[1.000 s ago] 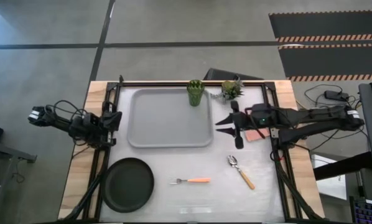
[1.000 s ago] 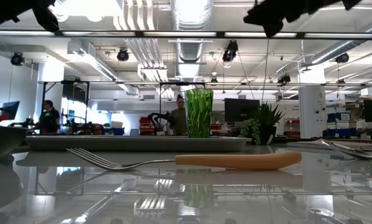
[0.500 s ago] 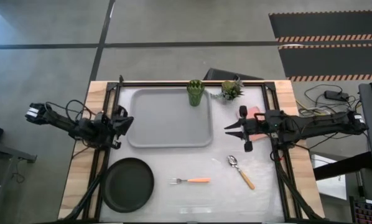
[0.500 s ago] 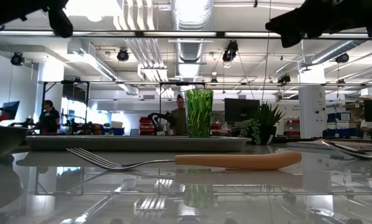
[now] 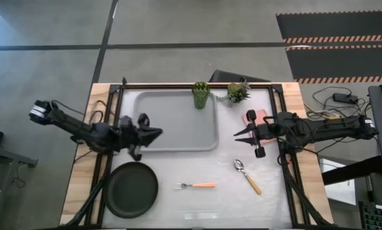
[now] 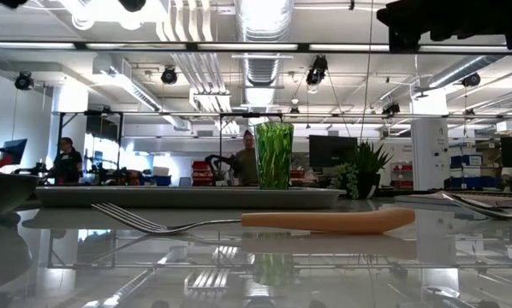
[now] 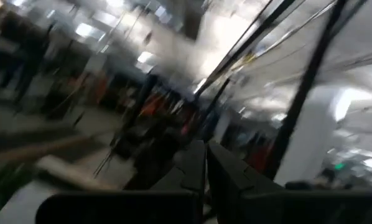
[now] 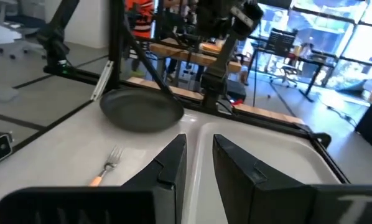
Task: Pick and place plate/cup/fork/spoon on tray
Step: Put the black plate on the gray serving tray on the left of the green cup
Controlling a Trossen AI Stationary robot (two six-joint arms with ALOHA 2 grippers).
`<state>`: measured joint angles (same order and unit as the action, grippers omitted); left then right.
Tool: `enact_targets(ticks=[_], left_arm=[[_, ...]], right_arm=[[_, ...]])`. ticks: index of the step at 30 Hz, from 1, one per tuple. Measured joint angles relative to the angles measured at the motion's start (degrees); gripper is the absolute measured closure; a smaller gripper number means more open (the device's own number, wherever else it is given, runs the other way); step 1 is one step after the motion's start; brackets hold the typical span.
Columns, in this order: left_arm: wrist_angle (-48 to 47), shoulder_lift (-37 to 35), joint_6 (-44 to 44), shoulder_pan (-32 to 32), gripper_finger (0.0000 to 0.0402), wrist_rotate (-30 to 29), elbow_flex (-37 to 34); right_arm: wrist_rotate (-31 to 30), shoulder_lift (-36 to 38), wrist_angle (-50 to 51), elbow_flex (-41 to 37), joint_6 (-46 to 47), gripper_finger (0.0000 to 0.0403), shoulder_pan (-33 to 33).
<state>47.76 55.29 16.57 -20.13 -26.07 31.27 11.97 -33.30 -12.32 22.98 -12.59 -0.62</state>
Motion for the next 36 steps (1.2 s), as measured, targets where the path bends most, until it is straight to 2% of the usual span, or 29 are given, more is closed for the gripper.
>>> enact_targets(ticks=[4, 10, 14, 16, 21, 25, 31, 36], left_arm=[[-19.40, 5.03, 7.92, -0.94, 0.0402, -4.95, 9.19], [-46.41, 8.71, 26.43, -2.55, 0.0402, -5.35, 21.94], [-62.88, 13.51, 41.59, -3.85, 0.0402, -5.90, 26.38], [-68.15, 16.62, 48.74, -4.32, 0.0402, -3.74, 27.62], [-75.46, 23.46, 63.22, -6.15, 0.0402, 8.59, 30.36], [-79.86, 28.30, 70.55, -9.19, 0.0402, 15.98, 32.21], [-86.58, 33.39, 82.13, -14.18, 0.0402, 22.71, 35.88], [-86.76, 36.16, 91.86, -18.61, 0.0402, 22.58, 38.31]], right_arm=[[0.06, 1.06, -0.11, 0.00, -2.02, 0.0340, 0.00], [0.54, 3.75, 0.00, -0.04, -2.50, 0.0344, 0.00], [0.54, 4.48, -0.02, -0.07, -3.24, 0.0344, 0.00], [0.52, 4.48, 0.02, -0.07, -3.25, 0.0344, 0.00], [0.52, 4.48, 0.02, -0.07, -3.32, 0.0344, 0.00], [0.52, 4.46, 0.00, -0.07, -3.51, 0.0344, 0.00], [0.52, 4.46, 0.02, -0.07, -2.39, 0.0344, 0.00], [0.52, 4.46, 0.02, -0.07, -1.49, 0.0344, 0.00]])
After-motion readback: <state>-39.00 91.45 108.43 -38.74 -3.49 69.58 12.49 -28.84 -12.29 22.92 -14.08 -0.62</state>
